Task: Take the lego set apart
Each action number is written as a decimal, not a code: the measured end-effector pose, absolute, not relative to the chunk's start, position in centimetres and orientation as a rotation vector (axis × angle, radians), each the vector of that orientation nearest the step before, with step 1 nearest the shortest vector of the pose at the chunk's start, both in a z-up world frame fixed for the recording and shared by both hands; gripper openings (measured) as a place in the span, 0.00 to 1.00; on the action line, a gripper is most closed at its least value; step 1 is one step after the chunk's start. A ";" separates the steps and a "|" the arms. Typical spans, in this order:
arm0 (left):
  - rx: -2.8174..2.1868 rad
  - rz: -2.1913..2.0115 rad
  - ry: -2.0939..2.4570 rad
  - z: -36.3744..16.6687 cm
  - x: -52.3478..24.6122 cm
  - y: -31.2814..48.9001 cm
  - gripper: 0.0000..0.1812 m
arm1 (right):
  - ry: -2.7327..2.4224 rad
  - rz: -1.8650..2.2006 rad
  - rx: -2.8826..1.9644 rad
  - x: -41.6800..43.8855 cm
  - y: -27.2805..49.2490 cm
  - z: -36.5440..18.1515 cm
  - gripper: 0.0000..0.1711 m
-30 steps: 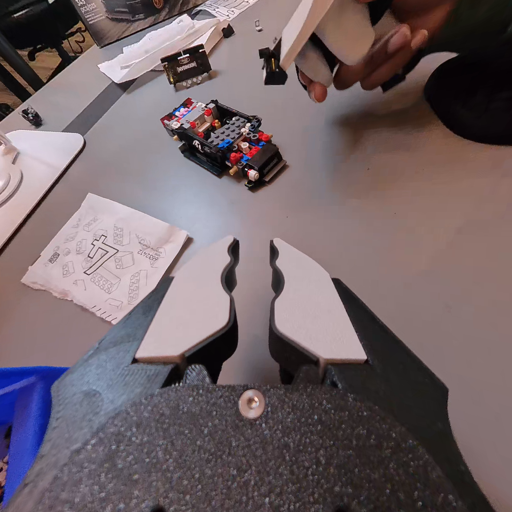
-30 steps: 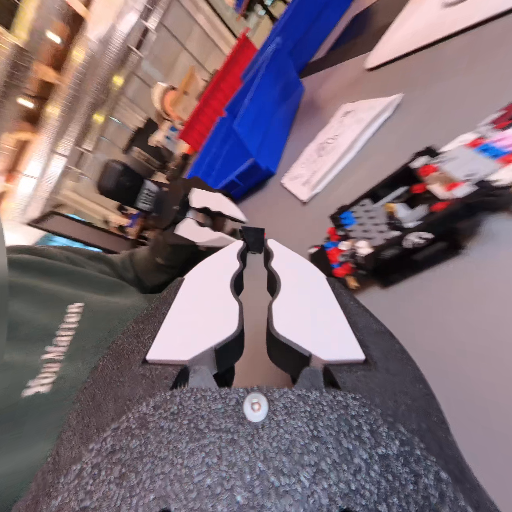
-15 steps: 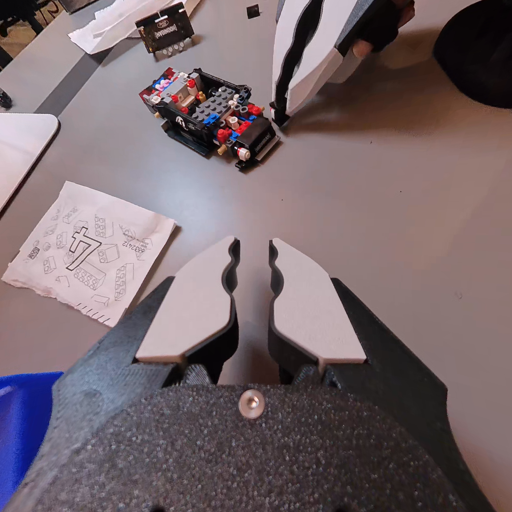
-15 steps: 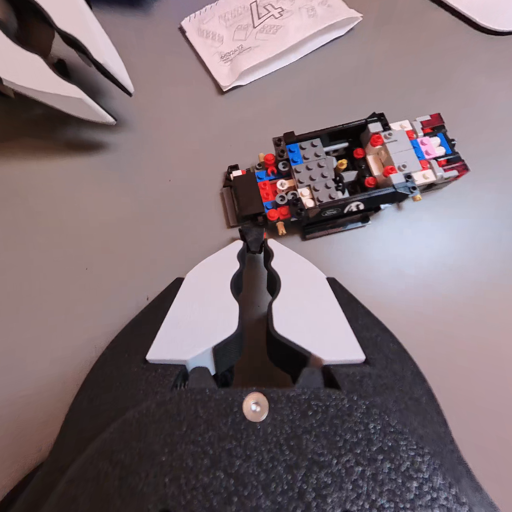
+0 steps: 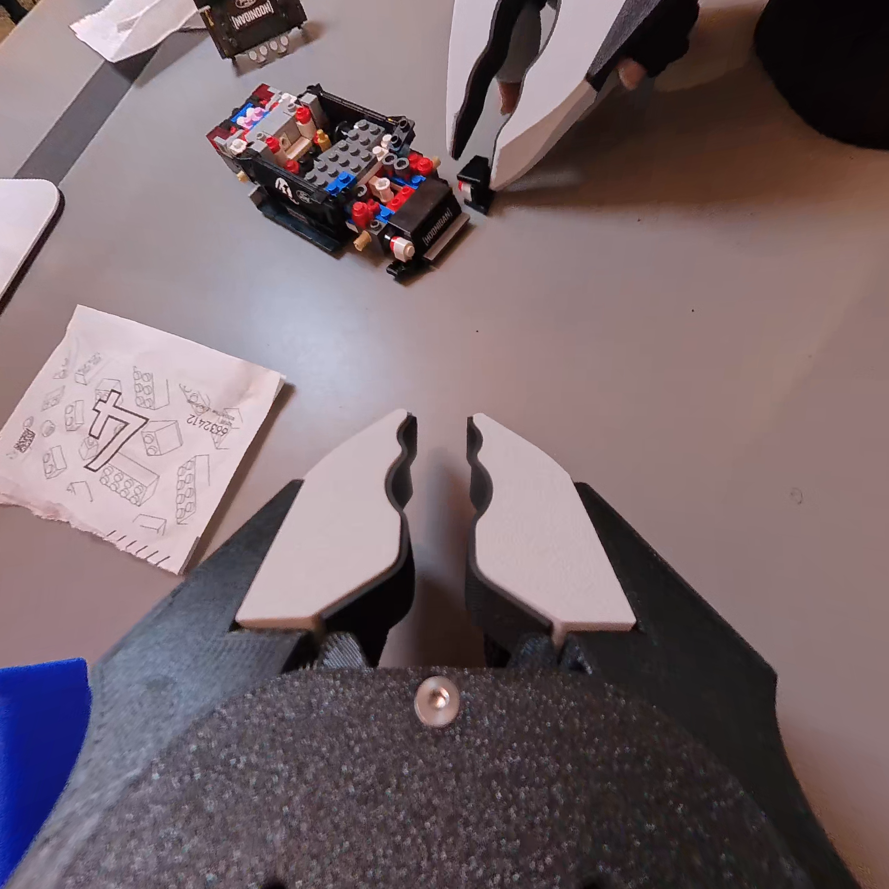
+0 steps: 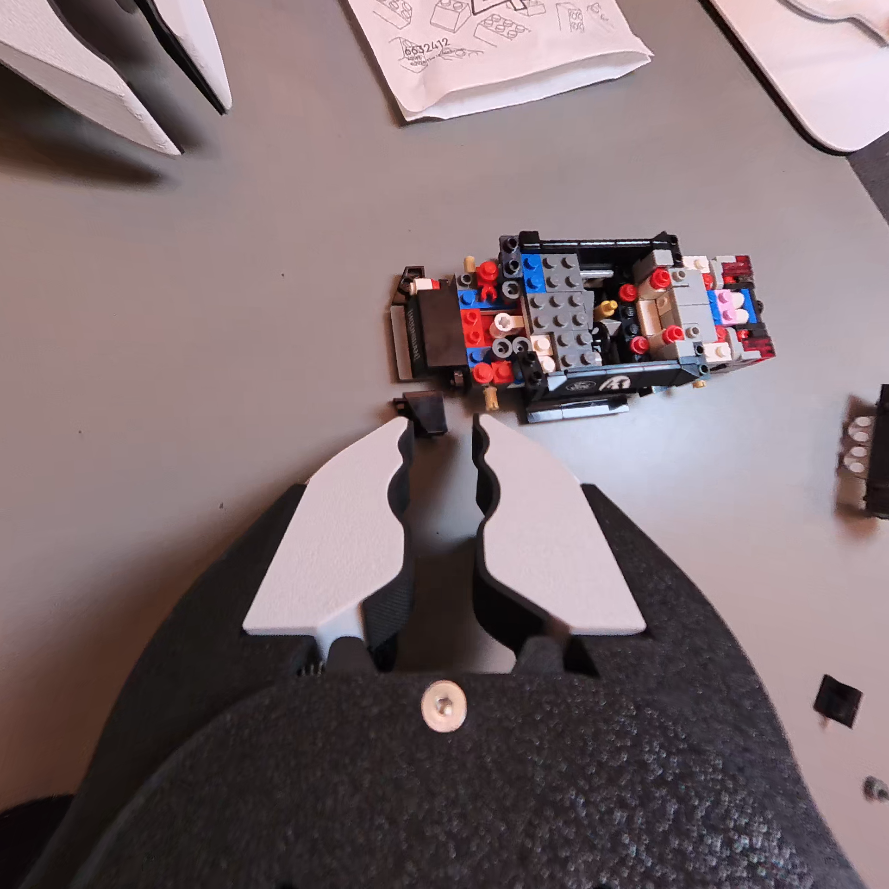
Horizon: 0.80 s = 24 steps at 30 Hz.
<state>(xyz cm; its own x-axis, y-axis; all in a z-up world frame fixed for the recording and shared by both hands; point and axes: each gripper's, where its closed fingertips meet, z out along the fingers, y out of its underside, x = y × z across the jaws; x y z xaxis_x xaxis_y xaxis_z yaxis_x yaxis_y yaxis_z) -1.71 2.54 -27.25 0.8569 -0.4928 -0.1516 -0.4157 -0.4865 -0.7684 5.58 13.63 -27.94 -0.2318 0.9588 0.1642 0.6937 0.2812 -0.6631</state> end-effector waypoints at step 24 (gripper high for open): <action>-2.168 -0.106 0.701 -28.0 -1.4 2.3 0.10 | -1.961 0.688 -1.490 5.7 13.9 -27.1 0.13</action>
